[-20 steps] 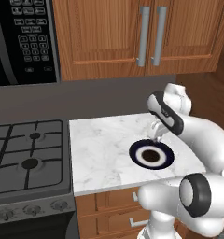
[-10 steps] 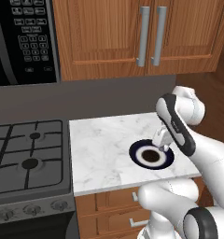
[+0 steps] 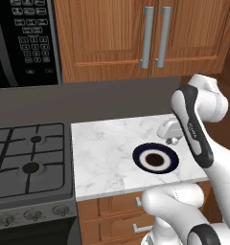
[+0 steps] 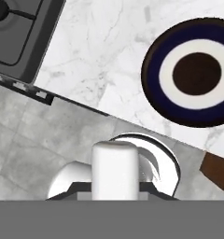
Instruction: Pick up the marshmallow and place it in the cup of hot chocolate on the dining counter.
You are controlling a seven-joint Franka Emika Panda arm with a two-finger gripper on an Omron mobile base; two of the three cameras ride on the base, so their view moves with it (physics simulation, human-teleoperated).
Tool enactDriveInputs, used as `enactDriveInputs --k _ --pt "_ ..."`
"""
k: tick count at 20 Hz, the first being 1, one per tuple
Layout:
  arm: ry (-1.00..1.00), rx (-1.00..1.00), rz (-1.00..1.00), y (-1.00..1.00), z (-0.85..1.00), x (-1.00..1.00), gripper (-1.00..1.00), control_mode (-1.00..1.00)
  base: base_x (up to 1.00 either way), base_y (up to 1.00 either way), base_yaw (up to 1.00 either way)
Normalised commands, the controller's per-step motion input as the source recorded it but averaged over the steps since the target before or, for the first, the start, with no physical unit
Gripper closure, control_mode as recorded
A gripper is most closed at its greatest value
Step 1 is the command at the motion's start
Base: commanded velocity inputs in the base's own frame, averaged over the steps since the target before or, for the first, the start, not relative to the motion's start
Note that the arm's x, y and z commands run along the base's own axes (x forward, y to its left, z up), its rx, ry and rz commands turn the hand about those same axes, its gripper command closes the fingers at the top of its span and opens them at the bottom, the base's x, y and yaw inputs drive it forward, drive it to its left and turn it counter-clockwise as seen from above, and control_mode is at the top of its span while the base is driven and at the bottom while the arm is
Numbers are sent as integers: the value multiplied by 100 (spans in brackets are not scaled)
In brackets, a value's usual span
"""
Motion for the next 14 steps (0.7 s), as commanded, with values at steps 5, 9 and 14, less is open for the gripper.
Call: enactDriveInputs --k 5,9,14 --pt "0 -3 -21 4 36 -18 100 -100 0 0 0" --pt "-7 -8 -24 0 19 -15 100 -100 0 0 0" --pt "-12 -10 -25 0 14 -8 100 -100 0 0 0"
